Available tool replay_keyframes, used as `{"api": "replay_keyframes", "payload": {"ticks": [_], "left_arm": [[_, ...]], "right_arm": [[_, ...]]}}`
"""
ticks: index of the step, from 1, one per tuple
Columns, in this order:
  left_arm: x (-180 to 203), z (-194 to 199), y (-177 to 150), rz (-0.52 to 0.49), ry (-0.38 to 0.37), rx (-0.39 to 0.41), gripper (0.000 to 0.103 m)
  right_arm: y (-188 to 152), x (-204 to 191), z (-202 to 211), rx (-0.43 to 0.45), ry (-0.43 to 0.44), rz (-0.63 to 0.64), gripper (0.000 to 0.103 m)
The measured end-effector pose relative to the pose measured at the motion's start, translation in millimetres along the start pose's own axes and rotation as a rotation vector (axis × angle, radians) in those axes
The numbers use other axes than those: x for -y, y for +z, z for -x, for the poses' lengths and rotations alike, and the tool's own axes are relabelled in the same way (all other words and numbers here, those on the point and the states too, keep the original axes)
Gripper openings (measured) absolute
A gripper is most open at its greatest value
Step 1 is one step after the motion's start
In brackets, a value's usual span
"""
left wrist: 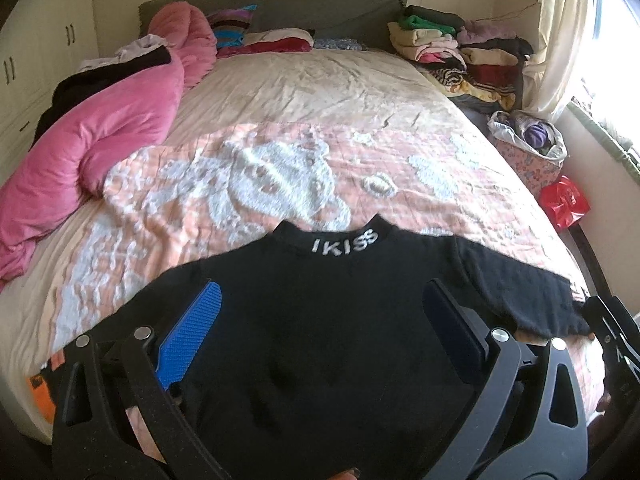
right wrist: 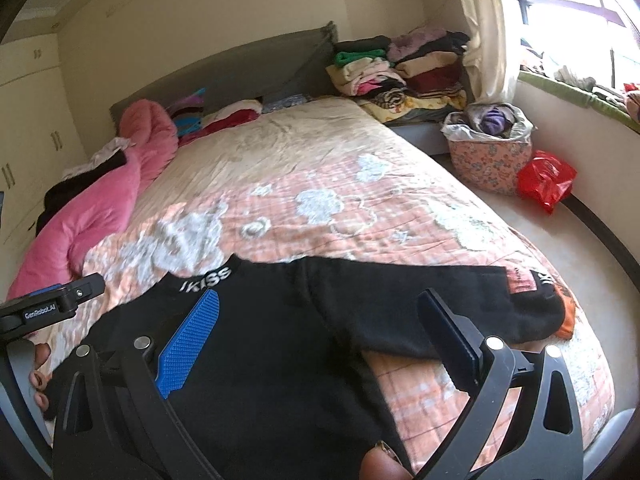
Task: Fold small clothes
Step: 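Move the right tool to the orange sleeve cuff and grasp it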
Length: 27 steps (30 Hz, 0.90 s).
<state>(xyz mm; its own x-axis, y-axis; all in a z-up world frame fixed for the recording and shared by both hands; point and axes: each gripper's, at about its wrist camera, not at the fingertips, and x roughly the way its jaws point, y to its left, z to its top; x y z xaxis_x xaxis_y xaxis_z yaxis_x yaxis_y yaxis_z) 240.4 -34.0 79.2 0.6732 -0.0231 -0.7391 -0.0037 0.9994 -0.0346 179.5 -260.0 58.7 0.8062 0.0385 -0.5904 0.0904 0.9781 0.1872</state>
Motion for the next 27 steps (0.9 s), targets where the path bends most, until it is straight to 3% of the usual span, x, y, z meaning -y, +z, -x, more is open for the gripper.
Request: {"api": "replay_keyframes", "payload": {"ticks": [12,21,27], "left_arm": [[48.3,-24.5,15.6,-0.037,-0.049,-0.001,0.095],[78.8,-63.9,-11.9,-0.061,-0.076,-0.055,0.095],[73.4,-85.2,-31.0,-0.06,-0.036,-0.068,0.095]], "right_arm": [[20.0,52.1,-9.6,0.021,-0.091,-0.117,0.099],[4.3,116.5,-29.5,-0.027,-0.184,-0.259,0.099],[-14.0,150.9,-44.6,-0.074,-0.249,-0.346,0.099]]}}
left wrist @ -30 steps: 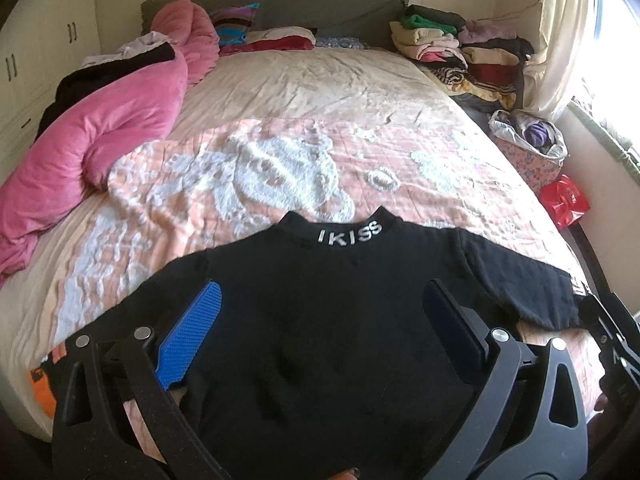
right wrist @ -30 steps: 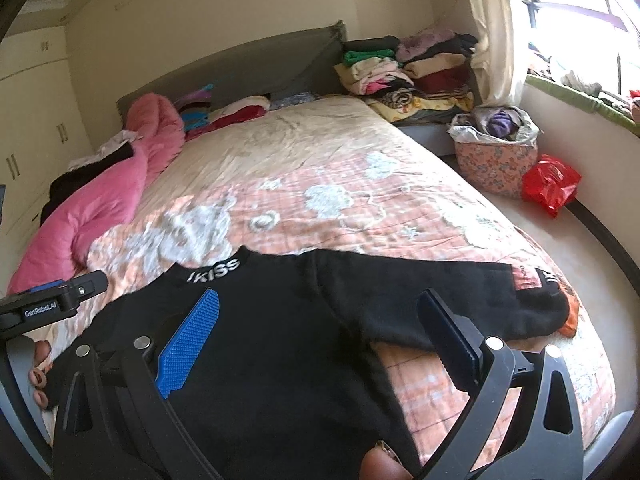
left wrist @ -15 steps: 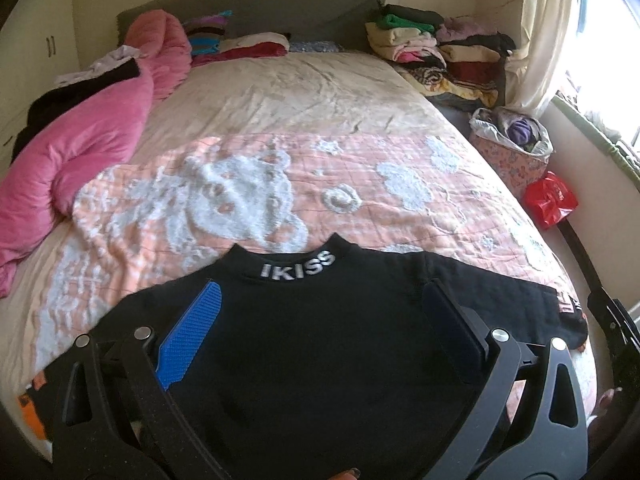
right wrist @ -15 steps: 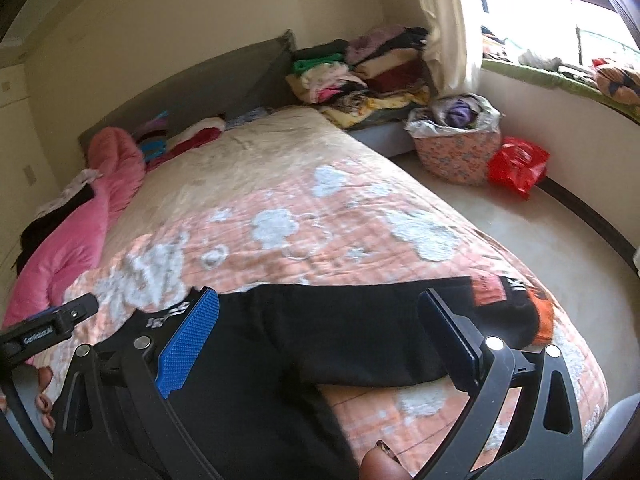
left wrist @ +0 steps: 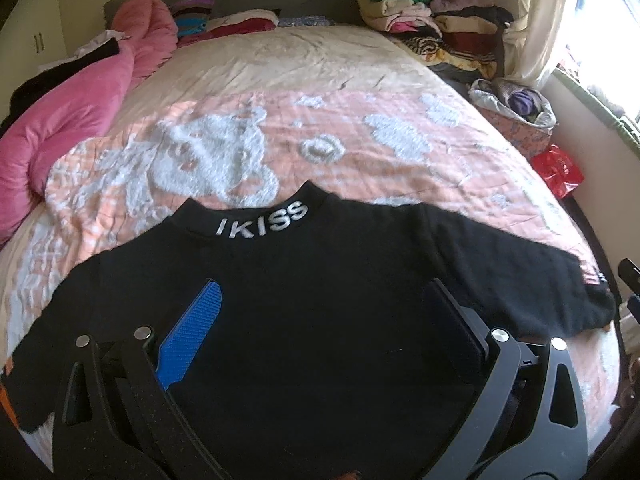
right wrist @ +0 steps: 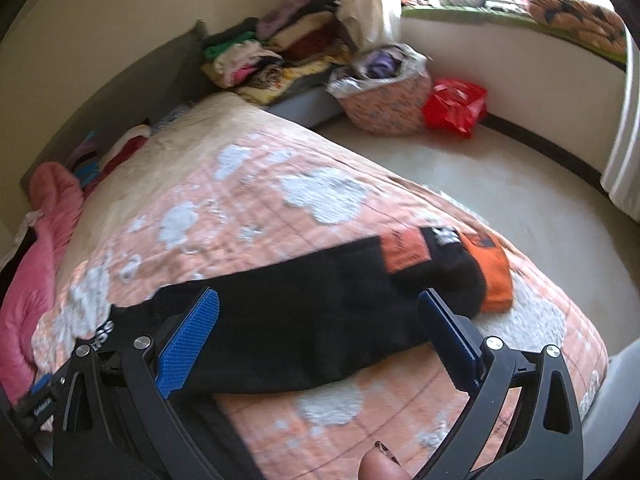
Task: Fold small clothes
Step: 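Move the right tool to the orange sleeve cuff and grasp it, then lift the sleeve with the right tool and fold it across the sweatshirt body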
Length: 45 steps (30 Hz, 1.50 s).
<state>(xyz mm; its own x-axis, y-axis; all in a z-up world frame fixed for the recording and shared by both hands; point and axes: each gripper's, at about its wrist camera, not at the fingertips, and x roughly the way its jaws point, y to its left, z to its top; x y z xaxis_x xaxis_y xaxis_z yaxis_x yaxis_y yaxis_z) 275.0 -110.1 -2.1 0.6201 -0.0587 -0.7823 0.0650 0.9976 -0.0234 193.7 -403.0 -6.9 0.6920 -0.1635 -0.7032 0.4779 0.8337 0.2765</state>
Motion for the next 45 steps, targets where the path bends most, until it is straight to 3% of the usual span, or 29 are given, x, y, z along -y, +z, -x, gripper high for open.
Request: {"api": "replay_keyframes", "payload": {"ticks": [11,18,23,25,27,28,29,30,36,45], "left_arm": [[-1.7,-34.5,-30.8,-0.006,-0.058,-0.066,0.095],[-5.2,-42.7,-39.5,-0.033,-0.043,-0.068,0.095],[-28.3,-41.0,-34.2,0.02,-0.043,-0.058,0.095],[-35.8,-38.1,-32.2,0.037,-0.055,-0.05,0.095],[-43.2,-36.5,-29.6,0.049,-0.048,-0.044,0.095],[-46.4,-36.3,-28.5,0.053,-0.044,-0.044,0.095],[-49.2,-36.3,-27.3,0.06,-0.042,-0.045,0.095],[-53.1,-36.2,-26.5,0.07,-0.044,-0.045,0.095],[-70.7,-28.4,-23.7,0.106,-0.028,-0.038,0.095],[-85.5,4.1,-13.1,0.118,-0.031,0.027,0.095]], "right_arm": [[-16.6,50.8,-29.7,-0.062,-0.111,-0.159,0.099],[-22.0,86.0,-61.1,-0.142,-0.094,-0.341,0.099],[-10.4,95.0,-71.2,-0.095,-0.071,-0.39,0.099],[-6.4,99.3,-76.6,-0.078,-0.063,-0.407,0.087],[-2.0,102.7,-79.1,-0.059,-0.054,-0.413,0.047],[0.2,104.2,-79.1,-0.055,-0.044,-0.412,0.04],[1.9,106.0,-78.9,-0.05,-0.013,-0.413,0.025],[3.6,106.4,-78.0,-0.047,0.025,-0.41,0.019],[18.7,80.4,-41.2,0.064,0.128,-0.283,0.017],[23.5,32.7,0.6,0.135,0.207,-0.147,0.016]]}}
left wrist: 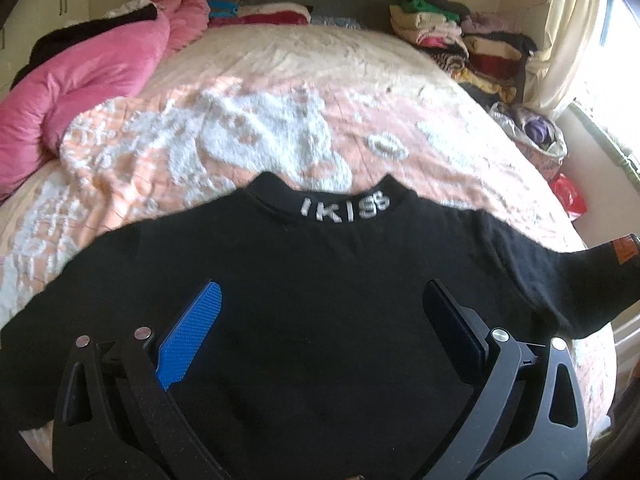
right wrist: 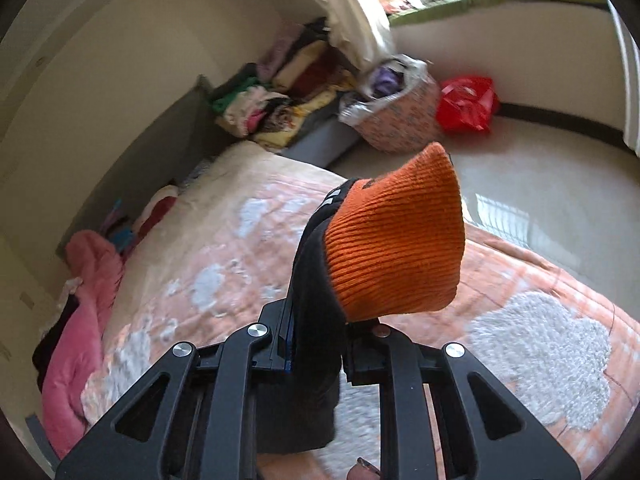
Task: Fold small clothes
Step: 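Lift the sleeve with the right tool and fold it across the sweatshirt body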
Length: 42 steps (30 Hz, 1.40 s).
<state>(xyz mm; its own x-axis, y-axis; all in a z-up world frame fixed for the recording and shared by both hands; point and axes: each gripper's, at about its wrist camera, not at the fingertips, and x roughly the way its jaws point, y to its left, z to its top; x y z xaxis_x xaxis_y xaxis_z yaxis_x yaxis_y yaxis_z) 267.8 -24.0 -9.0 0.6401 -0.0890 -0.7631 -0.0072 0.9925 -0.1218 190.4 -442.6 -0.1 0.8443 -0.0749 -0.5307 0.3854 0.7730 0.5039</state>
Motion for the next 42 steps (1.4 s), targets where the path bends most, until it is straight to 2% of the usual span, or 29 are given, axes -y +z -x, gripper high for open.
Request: {"api": "replay_keyframes", "payload": {"ticks": [4,9,11,16,19,22,27,30,34,38,42], "left_arm": [[-6.5,6.4,2.5,0.033,-0.063,0.001,0.095],[-7.4,15.5,4.5,0.017,-0.093,0.011,0.095],[-11.8,18.0,5.3,0.037,-0.128,0.007,0.095],[-21.5,16.9,6.1,0.058,-0.171,-0.02,0.095],[-31.6,14.5,6.5,0.11,-0.235,-0.056,0.095],[-39.5,16.1,6.9,0.123,-0.227,-0.05,0.095],[-59.7,10.2,6.9,0.204,-0.309,-0.091,0.095],[-71.6,7.8,6.2,0.24,-0.308,-0.093,0.095],[-88.1,-0.8,2.0,0.342,-0.429,-0.124,0.095],[-93.0,-5.3,-0.1,0.357,-0.407,-0.133,0.095],[-96.4,-11.9,-2.4,0.389,-0.459,-0.15,0.095]], "right_arm": [[-3.5,-30.5,12.4,0.018,0.035,0.083,0.016],[-8.0,-60.1,20.9,0.03,0.082,0.14,0.016],[-12.3,-72.6,24.2,0.025,0.11,0.162,0.016],[-21.6,-105.0,24.0,0.009,0.15,0.221,0.016],[-28.6,-124.8,23.2,0.001,0.169,0.267,0.016],[-40.4,-145.3,22.4,-0.012,0.19,0.318,0.016],[-69.0,-178.4,13.7,-0.048,0.209,0.426,0.016],[-87.2,-193.4,7.5,-0.079,0.229,0.474,0.016],[-120.8,-215.4,-3.4,-0.146,0.253,0.52,0.016],[-150.9,-233.2,-12.8,-0.193,0.267,0.582,0.016],[-180.8,-243.5,-22.9,-0.242,0.274,0.612,0.016]]}}
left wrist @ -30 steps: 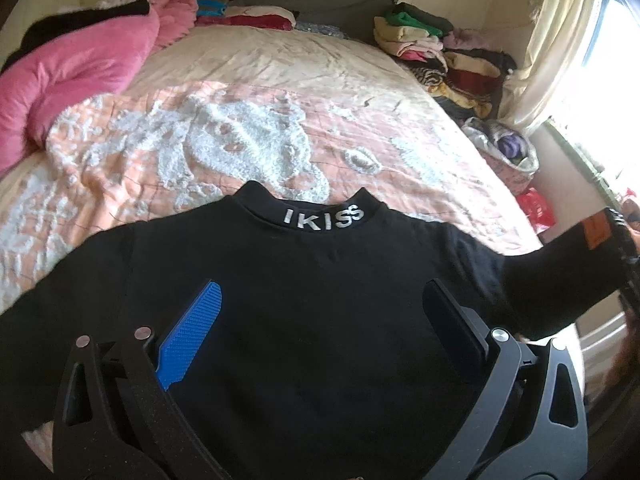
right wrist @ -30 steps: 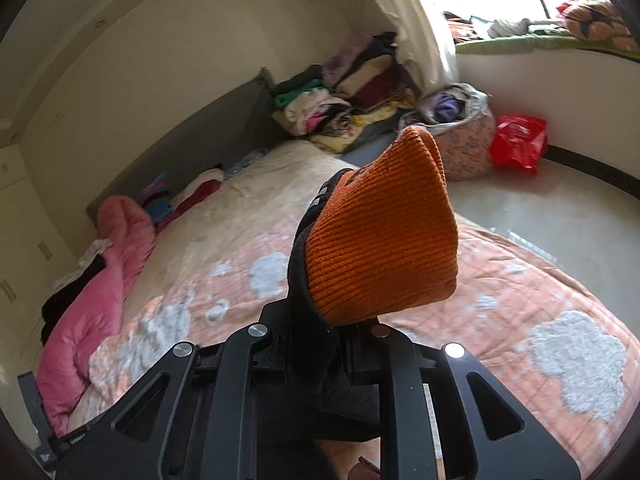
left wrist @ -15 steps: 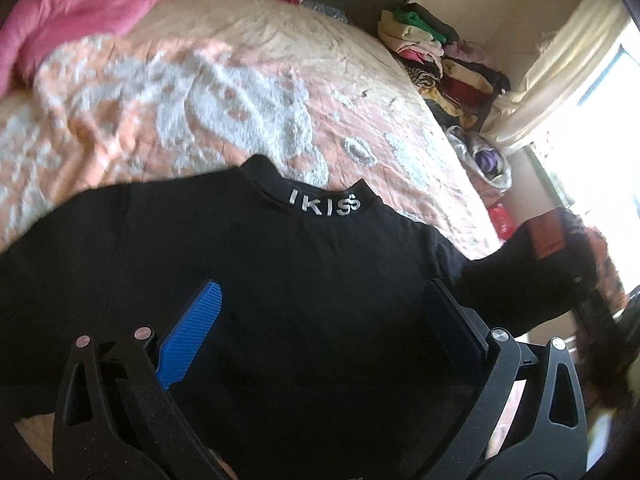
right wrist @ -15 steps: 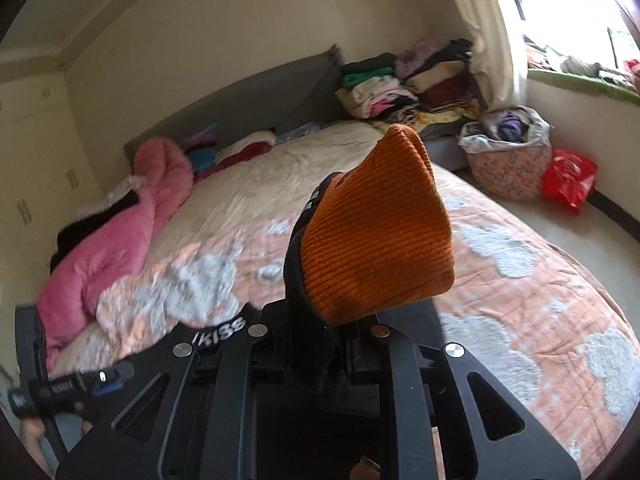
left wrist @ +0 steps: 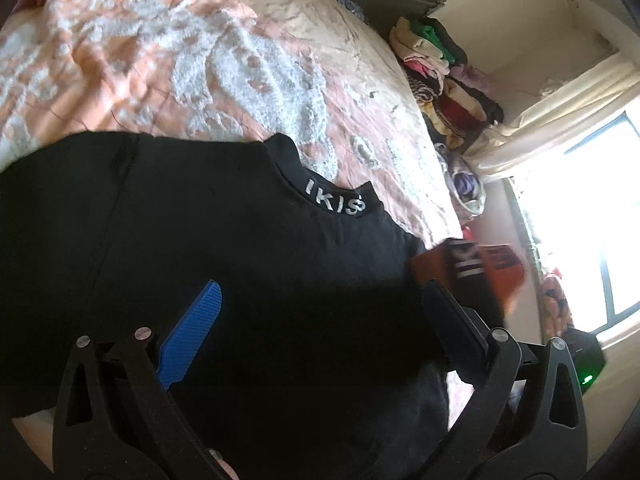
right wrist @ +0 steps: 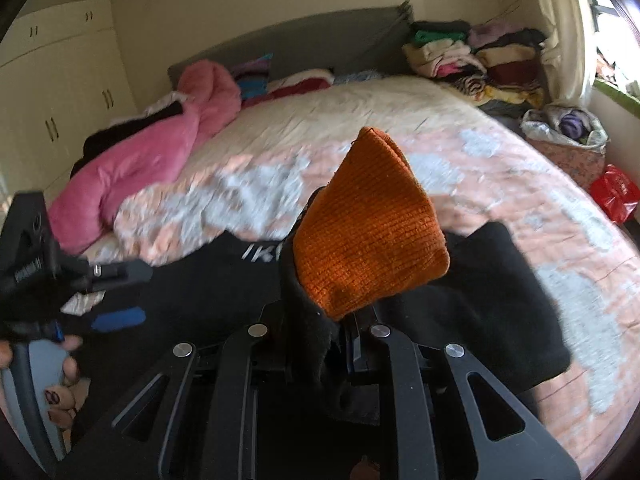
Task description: Fold small clothes
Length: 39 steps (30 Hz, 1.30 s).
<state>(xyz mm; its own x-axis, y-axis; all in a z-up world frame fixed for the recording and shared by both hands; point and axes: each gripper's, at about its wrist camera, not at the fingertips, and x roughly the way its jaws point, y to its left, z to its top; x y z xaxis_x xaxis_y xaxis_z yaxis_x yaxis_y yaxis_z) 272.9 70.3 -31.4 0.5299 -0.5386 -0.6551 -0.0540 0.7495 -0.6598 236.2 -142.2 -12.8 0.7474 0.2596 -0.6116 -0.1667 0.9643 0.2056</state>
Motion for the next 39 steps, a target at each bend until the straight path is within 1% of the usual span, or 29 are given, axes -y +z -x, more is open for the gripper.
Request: {"api": "replay_keyframes", "payload": {"ticks": [3,7,8,10,11,12,13,15,16,17,20,21,23,24,25,27,29,30,31,32,33,34,35,38,39], "left_arm": [[-2.8,-4.0,-0.5,0.005,-0.013,-0.007,0.095],[-4.7,-9.6,-1.9,0.013,-0.062,-0.026,0.095],[-5.0,-10.7,-2.3,0.015,-0.068,-0.028,0.095],[-5.7,-13.0,-2.9,0.016,-0.069,-0.033,0.095],[-6.0,-13.7,-3.1,0.018,-0.068,-0.035,0.095],[-6.8,-14.2,-3.3,0.02,-0.067,-0.037,0.095],[-7.4,-14.7,-3.5,0.023,-0.066,-0.039,0.095],[-8.6,-15.4,-4.0,0.028,-0.069,-0.045,0.095],[-9.2,-16.0,-4.7,0.03,-0.071,-0.05,0.095],[-9.5,-17.3,-5.5,0.029,-0.072,-0.056,0.095],[-8.9,-23.3,-9.3,0.019,-0.059,-0.076,0.095],[-8.4,-24.7,-10.7,0.016,-0.058,-0.079,0.093],[-8.5,-25.9,-13.4,0.021,-0.056,-0.068,0.086],[-8.4,-25.8,-14.9,0.023,-0.061,-0.063,0.075],[-7.7,-26.8,-16.9,0.017,-0.061,-0.066,0.069],[-6.9,-29.1,-20.2,0.002,-0.033,-0.075,0.067],[-6.4,-32.6,-23.8,-0.01,-0.004,-0.074,0.057],[-5.9,-34.3,-24.5,-0.01,-0.006,-0.076,0.046],[-4.3,-35.1,-26.0,-0.011,-0.02,-0.072,0.033],[-1.5,-34.2,-26.8,-0.02,-0.028,-0.059,0.024],[0.8,-32.8,-26.9,-0.03,-0.029,-0.049,0.008],[5.5,-29.8,-27.1,-0.05,-0.028,-0.033,0.001],[9.1,-26.6,-27.0,-0.061,-0.036,-0.021,0.001],[21.2,-11.7,-25.8,-0.082,-0.094,0.022,0.001],[25.2,-7.9,-25.6,-0.092,-0.101,0.033,0.001]], "right_arm": [[-10.5,-10.7,-12.3,-0.038,0.014,0.015,0.017],[-20.4,-21.7,-19.8,-0.067,0.024,0.043,0.019],[-22.3,-23.3,-20.0,-0.07,0.026,0.049,0.021],[-26.1,-24.9,-20.2,-0.078,0.036,0.054,0.028],[-28.4,-25.6,-19.4,-0.084,0.045,0.056,0.038],[-30.6,-26.6,-17.3,-0.085,0.057,0.059,0.046],[-33.1,-28.3,-14.4,-0.082,0.069,0.067,0.049],[-37.0,-33.3,-11.7,-0.091,0.081,0.09,0.059],[-39.3,-35.9,-10.3,-0.1,0.087,0.099,0.062],[-42.5,-37.8,-6.2,-0.108,0.098,0.106,0.067],[-49.4,-40.0,7.2,-0.108,0.136,0.117,0.073],[-50.2,-40.6,10.3,-0.107,0.139,0.118,0.074],[-52.6,-38.0,15.6,-0.11,0.13,0.106,0.074],[-52.6,-35.2,17.1,-0.112,0.127,0.094,0.074],[-52.1,-31.0,18.3,-0.113,0.123,0.081,0.074],[-51.5,-22.8,22.1,-0.108,0.107,0.057,0.074],[-50.1,-14.6,27.0,-0.099,0.09,0.035,0.074],[-49.9,-11.0,29.4,-0.095,0.084,0.024,0.074],[-49.8,-7.0,31.7,-0.092,0.078,0.012,0.074],[-49.5,-1.4,34.3,-0.088,0.067,-0.005,0.075],[-49.7,4.3,36.6,-0.086,0.051,-0.022,0.074],[-50.2,9.4,38.9,-0.086,0.031,-0.035,0.074],[-50.4,14.1,40.7,-0.085,0.017,-0.046,0.074],[-50.8,30.5,48.8,-0.072,-0.014,-0.095,0.074],[-50.5,35.4,50.8,-0.067,-0.021,-0.107,0.074]]}}
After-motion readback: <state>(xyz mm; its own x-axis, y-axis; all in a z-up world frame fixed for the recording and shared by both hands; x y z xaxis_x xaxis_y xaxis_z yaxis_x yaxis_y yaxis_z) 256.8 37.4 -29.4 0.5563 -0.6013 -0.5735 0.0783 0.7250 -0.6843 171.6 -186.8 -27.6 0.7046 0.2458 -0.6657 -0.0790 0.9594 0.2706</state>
